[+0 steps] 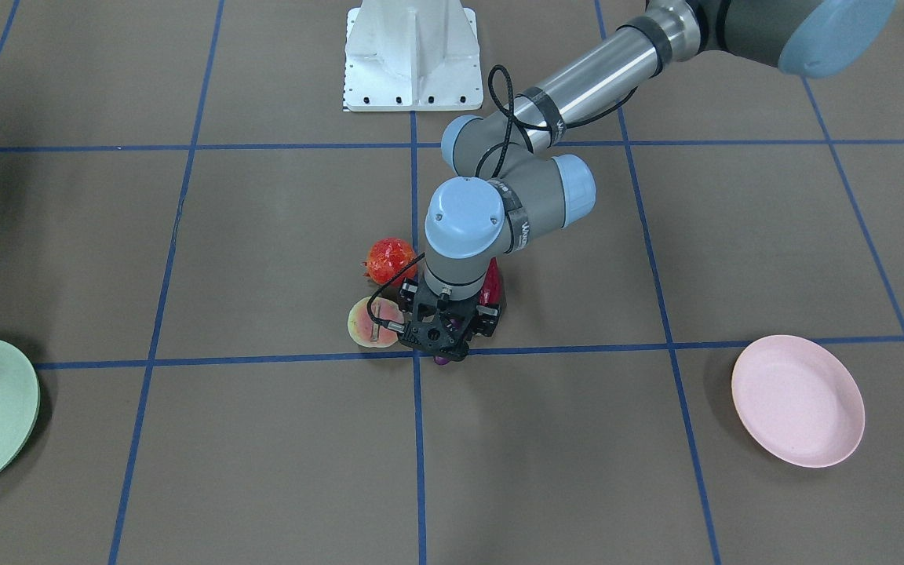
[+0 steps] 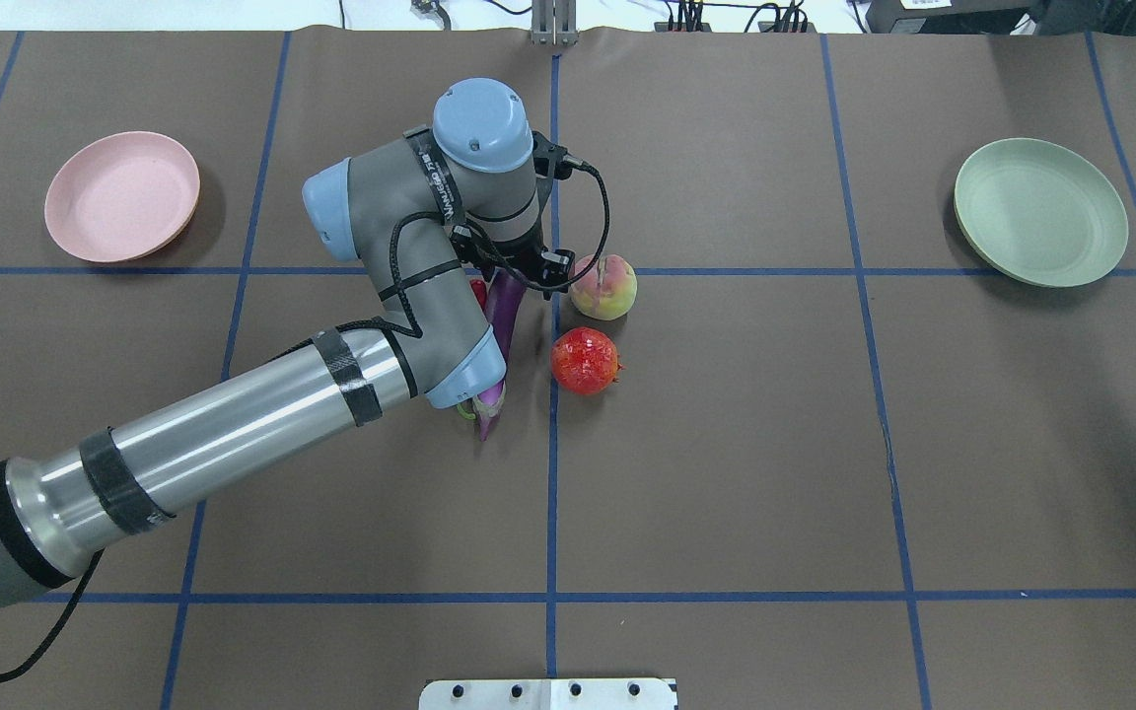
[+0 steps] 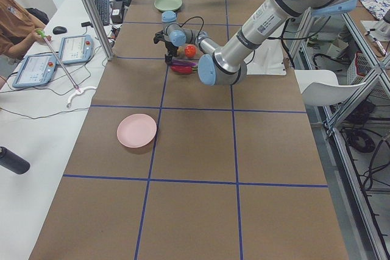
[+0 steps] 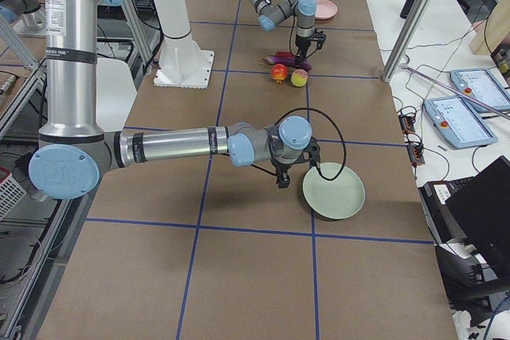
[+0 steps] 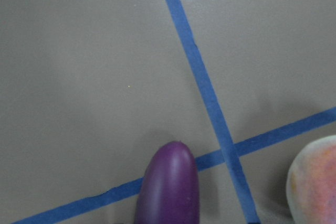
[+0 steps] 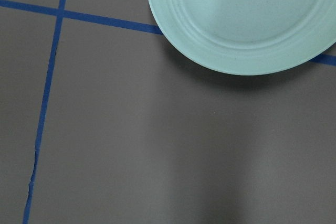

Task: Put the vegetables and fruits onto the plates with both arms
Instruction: 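Carry the eggplant to the pink plate while the right arm reaches out, then lower the eggplant onto the pink plate while the right gripper grasps the peach, then carry the peach to the green plate while the left arm returns, then grasp the red chili with the left gripper while the right releases the peach, then carry the chili to the pink plate while the right arm reaches out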

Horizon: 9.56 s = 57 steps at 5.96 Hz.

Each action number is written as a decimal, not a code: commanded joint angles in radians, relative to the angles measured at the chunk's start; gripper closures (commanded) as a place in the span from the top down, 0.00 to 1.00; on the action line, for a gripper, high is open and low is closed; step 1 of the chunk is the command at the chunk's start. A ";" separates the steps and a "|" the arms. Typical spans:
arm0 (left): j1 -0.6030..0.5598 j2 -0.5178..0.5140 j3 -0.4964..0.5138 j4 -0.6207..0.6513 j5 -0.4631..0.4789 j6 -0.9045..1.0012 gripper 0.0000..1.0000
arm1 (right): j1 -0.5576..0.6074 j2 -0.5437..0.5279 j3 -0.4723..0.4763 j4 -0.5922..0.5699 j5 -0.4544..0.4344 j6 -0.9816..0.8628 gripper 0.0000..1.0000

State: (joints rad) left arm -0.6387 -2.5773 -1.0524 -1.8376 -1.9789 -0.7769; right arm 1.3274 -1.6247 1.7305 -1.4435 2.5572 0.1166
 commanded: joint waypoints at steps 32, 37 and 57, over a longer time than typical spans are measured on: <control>-0.543 0.310 0.253 -0.118 -0.362 -0.134 1.00 | -0.729 0.730 -0.394 0.554 -0.796 1.512 1.00; -0.488 0.308 0.026 -0.106 -0.373 -0.339 1.00 | -0.713 0.732 -0.362 0.552 -0.790 1.560 0.00; -0.111 0.326 -0.389 0.029 -0.029 -0.482 0.00 | -0.375 0.411 -0.172 0.390 -0.457 1.022 1.00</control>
State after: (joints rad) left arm -0.6874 -2.3055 -1.4298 -1.8075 -1.9703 -1.2566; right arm 1.0420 -1.2424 1.5015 -1.0571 2.1001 1.0319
